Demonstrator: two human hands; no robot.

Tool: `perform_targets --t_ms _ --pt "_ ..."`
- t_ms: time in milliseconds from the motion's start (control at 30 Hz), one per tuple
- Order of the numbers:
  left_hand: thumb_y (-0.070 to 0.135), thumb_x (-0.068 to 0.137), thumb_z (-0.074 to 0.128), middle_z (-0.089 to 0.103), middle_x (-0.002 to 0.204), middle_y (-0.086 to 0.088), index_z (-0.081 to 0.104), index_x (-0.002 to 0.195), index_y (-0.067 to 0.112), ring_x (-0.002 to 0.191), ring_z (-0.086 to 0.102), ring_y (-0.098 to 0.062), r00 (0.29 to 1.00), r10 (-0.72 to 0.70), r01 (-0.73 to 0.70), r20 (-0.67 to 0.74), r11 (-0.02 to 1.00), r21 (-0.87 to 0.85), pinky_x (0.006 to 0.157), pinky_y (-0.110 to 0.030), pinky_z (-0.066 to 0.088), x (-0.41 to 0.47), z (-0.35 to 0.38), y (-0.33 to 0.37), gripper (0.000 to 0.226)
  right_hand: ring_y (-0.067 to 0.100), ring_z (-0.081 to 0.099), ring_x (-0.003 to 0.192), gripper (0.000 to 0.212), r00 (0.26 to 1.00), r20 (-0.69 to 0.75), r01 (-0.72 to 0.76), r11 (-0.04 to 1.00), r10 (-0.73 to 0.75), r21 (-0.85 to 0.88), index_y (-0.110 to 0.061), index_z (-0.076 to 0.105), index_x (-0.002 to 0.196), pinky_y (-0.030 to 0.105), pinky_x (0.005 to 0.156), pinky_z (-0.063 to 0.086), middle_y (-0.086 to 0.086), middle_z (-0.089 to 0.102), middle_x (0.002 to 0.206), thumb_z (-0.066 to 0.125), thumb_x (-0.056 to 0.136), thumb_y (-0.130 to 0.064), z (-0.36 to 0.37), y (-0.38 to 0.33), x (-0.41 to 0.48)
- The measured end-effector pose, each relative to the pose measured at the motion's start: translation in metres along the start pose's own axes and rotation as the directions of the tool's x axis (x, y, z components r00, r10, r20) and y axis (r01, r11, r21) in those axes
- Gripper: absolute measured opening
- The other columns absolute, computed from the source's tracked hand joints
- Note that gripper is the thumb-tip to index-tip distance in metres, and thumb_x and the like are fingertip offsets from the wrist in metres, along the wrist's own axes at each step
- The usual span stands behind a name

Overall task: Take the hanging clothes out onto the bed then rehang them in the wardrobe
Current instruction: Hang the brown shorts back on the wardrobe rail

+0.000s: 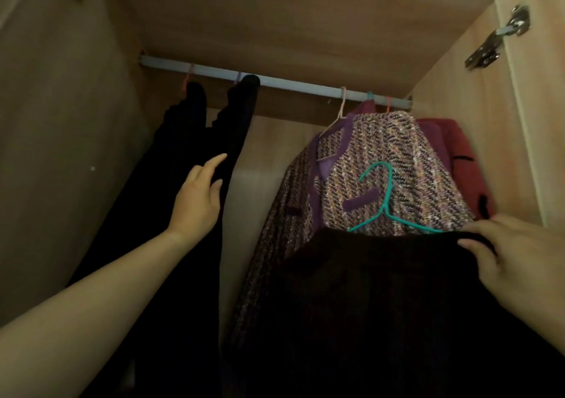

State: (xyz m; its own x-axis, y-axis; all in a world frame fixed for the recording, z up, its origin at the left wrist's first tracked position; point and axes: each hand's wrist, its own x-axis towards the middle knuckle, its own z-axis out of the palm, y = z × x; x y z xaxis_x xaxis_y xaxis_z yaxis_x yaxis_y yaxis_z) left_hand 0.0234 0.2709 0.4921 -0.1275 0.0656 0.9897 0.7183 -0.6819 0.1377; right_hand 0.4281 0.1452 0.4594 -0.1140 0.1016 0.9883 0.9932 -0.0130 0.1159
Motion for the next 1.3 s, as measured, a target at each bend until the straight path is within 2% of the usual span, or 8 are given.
perform_targets --t_ms 167,367,533,667,833,967,1167,1300 --pt "0.023 0.099 0.043 0.045 0.130 -0.007 0.029 0.144 0.025 0.107 0.052 -0.024 0.998 -0.061 0.062 -0.010 0.996 0.071 0.075 -0.028 0.041 0.004 -0.024 -0.005 0.048 0.032 0.063 0.071 0.008 1.000 -0.016 0.001 0.997 -0.002 -0.072 -0.017 0.069 0.085 0.036 0.053 0.049 0.006 0.064 0.080 0.069 0.078 -0.020 -0.007 -0.072 0.023" --pt "0.036 0.095 0.048 0.039 0.134 -0.008 0.024 0.144 0.027 0.102 0.054 -0.026 1.000 -0.014 0.018 -0.028 0.990 0.141 0.065 -0.035 0.046 0.045 -0.033 0.005 0.056 0.032 0.060 0.091 0.018 0.999 -0.008 0.033 0.988 -0.035 -0.152 -0.018 0.066 0.099 0.036 0.067 0.049 0.005 0.062 0.097 0.055 0.090 -0.028 -0.002 -0.115 0.095" --pt "0.043 0.095 0.046 0.033 0.140 -0.009 0.019 0.147 0.025 0.118 0.044 -0.031 0.999 -0.026 0.032 -0.028 0.967 0.253 0.075 -0.040 0.048 0.109 -0.058 0.002 0.061 0.028 0.059 0.093 0.019 1.000 -0.015 -0.023 0.939 0.018 -0.344 -0.018 0.065 0.099 0.030 0.062 0.038 0.005 0.061 0.100 0.052 0.092 -0.030 -0.003 -0.141 0.154" --pt "0.046 0.095 0.044 0.032 0.142 -0.009 0.017 0.148 0.024 0.120 0.044 -0.032 1.000 0.005 0.005 -0.030 0.953 0.304 0.072 -0.036 0.043 0.151 -0.067 -0.005 0.063 0.028 0.058 0.094 0.021 0.998 -0.050 -0.060 0.902 0.043 -0.427 -0.017 0.063 0.106 0.030 0.061 0.039 0.007 0.060 0.103 0.053 0.092 -0.029 -0.006 -0.153 0.177" --pt "0.041 0.097 0.044 0.043 0.131 -0.008 0.034 0.138 0.020 0.108 0.052 -0.028 0.999 0.038 -0.039 0.011 0.948 0.316 0.067 -0.034 0.042 0.181 -0.068 -0.006 0.048 0.024 0.057 0.093 0.020 0.998 -0.055 -0.058 0.905 0.039 -0.422 -0.018 0.060 0.108 0.028 0.058 0.035 0.002 0.056 0.102 0.048 0.095 -0.028 0.012 -0.169 0.198" --pt "0.036 0.099 0.038 0.054 0.120 -0.004 0.047 0.129 0.020 0.101 0.056 -0.025 0.997 0.074 -0.075 0.012 0.959 0.274 0.075 -0.038 0.049 0.186 -0.065 -0.015 0.035 0.024 0.056 0.094 0.021 0.998 -0.061 -0.036 0.921 0.013 -0.389 -0.018 0.057 0.113 0.029 0.058 0.038 0.001 0.054 0.101 0.050 0.094 -0.022 0.040 -0.184 0.235" --pt "0.031 0.099 0.039 0.056 0.117 -0.001 0.051 0.125 0.026 0.100 0.057 -0.024 0.991 0.096 -0.078 -0.097 0.981 0.179 0.071 -0.034 0.045 0.183 -0.060 -0.032 0.028 0.027 0.056 0.099 0.016 0.998 -0.059 -0.015 0.963 -0.001 -0.270 -0.016 0.059 0.106 0.032 0.063 0.037 0.004 0.056 0.104 0.049 0.095 -0.018 0.079 -0.211 0.298" --pt "0.030 0.099 0.039 0.055 0.113 0.002 0.050 0.125 0.030 0.097 0.058 -0.023 0.987 0.148 -0.137 -0.059 0.978 0.157 0.075 -0.038 0.050 0.177 -0.049 -0.029 0.028 0.027 0.057 0.096 0.014 0.998 -0.061 -0.024 0.961 0.008 -0.277 -0.016 0.059 0.105 0.034 0.067 0.040 0.004 0.056 0.100 0.051 0.094 -0.018 0.100 -0.207 0.315"
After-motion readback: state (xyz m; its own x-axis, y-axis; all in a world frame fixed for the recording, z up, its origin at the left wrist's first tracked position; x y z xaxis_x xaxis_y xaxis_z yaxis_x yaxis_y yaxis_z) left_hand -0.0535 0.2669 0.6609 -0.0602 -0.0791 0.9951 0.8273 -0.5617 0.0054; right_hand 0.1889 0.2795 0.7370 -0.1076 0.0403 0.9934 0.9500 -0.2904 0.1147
